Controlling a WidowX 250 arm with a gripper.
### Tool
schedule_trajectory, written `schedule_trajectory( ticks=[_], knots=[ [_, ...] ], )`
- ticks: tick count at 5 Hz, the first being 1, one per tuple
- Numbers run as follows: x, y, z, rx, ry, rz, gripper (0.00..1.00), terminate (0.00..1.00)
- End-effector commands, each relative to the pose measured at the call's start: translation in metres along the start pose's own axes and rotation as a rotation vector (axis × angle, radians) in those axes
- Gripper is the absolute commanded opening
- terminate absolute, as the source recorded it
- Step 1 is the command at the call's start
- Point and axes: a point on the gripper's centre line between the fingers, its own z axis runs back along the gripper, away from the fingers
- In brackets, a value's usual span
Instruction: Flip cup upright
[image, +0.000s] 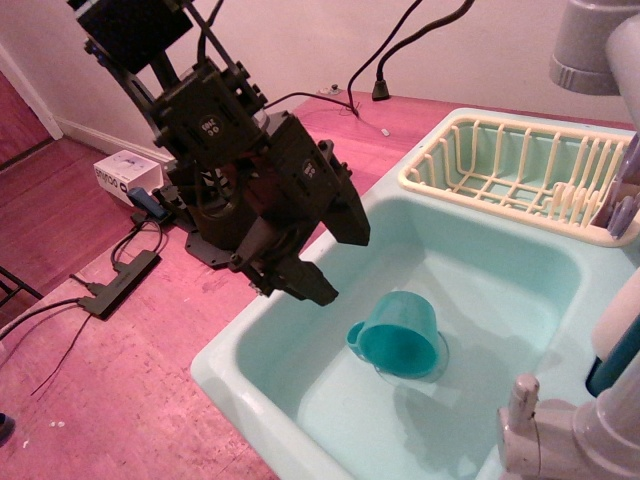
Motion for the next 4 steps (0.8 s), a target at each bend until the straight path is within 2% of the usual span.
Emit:
schedule_trajectory(
  ticks=[1, 4],
  knots=[
    [0.000, 0.000, 0.000, 0.000, 0.000, 0.000, 1.00, 0.00],
    [0.042, -0.025, -0.019, 0.001, 0.010, -0.020, 1.00, 0.00]
  ],
)
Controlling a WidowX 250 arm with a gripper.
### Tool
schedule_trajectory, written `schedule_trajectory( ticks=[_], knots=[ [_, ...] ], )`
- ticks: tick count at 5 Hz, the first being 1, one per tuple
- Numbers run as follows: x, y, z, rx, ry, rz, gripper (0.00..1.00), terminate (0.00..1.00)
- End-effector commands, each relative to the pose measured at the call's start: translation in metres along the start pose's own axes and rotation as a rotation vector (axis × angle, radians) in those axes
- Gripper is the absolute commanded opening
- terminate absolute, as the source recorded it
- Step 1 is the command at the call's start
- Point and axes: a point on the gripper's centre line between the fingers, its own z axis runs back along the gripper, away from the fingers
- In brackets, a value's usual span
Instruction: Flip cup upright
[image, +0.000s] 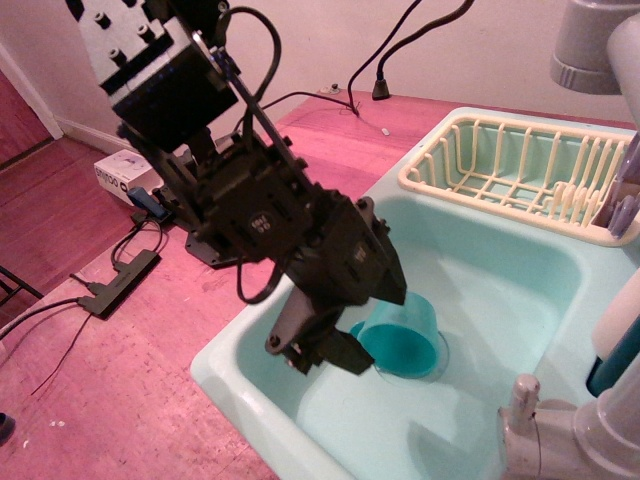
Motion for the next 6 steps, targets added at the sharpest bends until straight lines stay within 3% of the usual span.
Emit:
schedule_trajectory(
  ticks=[1, 4, 6],
  knots=[
    [0.016, -0.004, 0.006, -0.011, -0.013, -0.012, 1.00, 0.00],
    [-0.020, 0.027, -0.003, 0.055, 0.017, 0.055, 1.00, 0.00],
    [-0.017, 0.024, -0.028, 0.063, 0.023, 0.090, 1.00, 0.00]
  ],
)
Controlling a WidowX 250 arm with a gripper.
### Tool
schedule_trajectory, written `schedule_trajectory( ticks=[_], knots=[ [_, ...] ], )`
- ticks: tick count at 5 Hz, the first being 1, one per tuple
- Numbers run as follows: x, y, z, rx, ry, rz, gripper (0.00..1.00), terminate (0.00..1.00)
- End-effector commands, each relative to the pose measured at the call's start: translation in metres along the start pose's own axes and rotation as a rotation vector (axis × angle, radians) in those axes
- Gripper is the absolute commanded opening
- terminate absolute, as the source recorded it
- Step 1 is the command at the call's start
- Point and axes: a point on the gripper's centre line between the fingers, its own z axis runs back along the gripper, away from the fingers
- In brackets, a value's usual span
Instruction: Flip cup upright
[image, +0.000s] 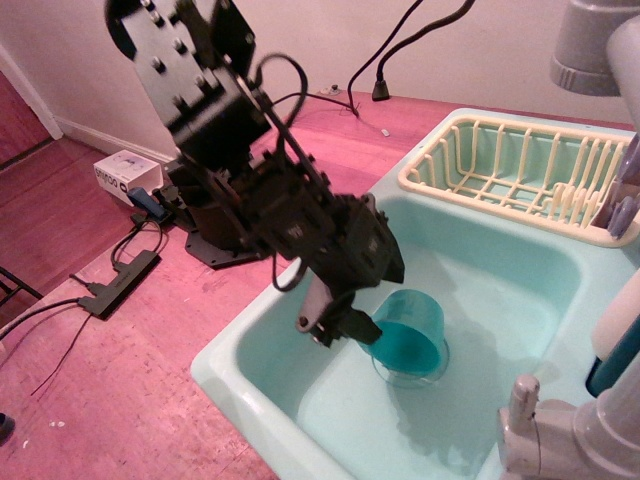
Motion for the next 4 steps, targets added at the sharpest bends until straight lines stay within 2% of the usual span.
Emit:
schedule_trajectory(
  ticks=[1, 2, 3, 4],
  knots=[
    [0.019, -0.011, -0.011, -0.034, -0.002, 0.027, 1.00, 0.00],
    [0.024, -0.018, -0.012, -0.042, -0.016, 0.049, 1.00, 0.00],
    [0.029, -0.013, -0.008, -0.028, 0.001, 0.034, 1.00, 0.00],
    [0.024, -0.011, -0.001, -0.037, -0.017, 0.093, 1.00, 0.00]
  ],
)
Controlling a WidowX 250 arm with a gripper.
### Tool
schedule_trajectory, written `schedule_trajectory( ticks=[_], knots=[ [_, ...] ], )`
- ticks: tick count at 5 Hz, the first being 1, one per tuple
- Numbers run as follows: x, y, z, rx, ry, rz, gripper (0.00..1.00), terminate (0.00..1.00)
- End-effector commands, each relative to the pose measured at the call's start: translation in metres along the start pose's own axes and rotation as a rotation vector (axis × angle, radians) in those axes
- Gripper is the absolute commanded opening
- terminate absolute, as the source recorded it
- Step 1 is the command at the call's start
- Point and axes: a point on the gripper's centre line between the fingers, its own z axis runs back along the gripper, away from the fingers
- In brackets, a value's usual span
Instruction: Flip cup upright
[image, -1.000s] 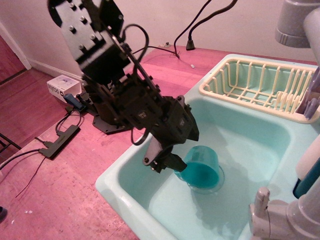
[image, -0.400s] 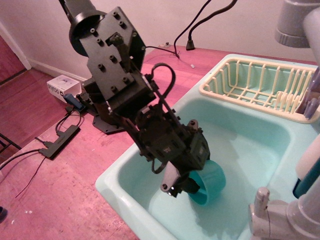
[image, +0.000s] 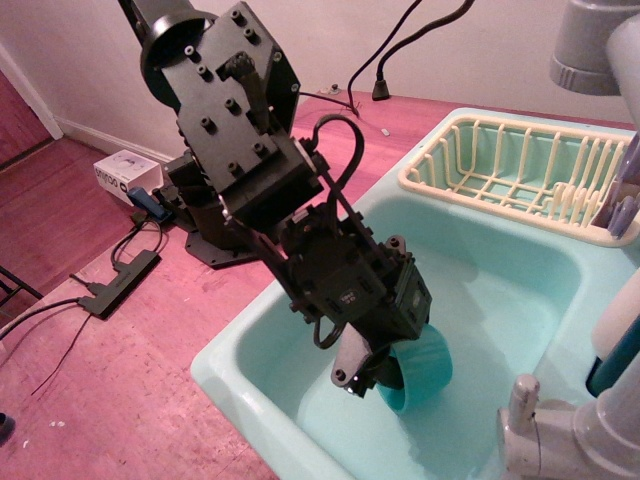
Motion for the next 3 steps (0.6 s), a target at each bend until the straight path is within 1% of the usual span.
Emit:
schedule_trajectory(
  ticks=[1, 2, 3],
  knots=[
    [0.013, 0.012, 0.035, -0.001, -0.066, 0.107, 0.00, 0.00],
    [0.013, 0.018, 0.046, -0.002, -0.077, 0.183, 0.00, 0.00],
    [0.007, 0.016, 0.042, -0.028, -0.086, 0.246, 0.00, 0.00]
  ],
)
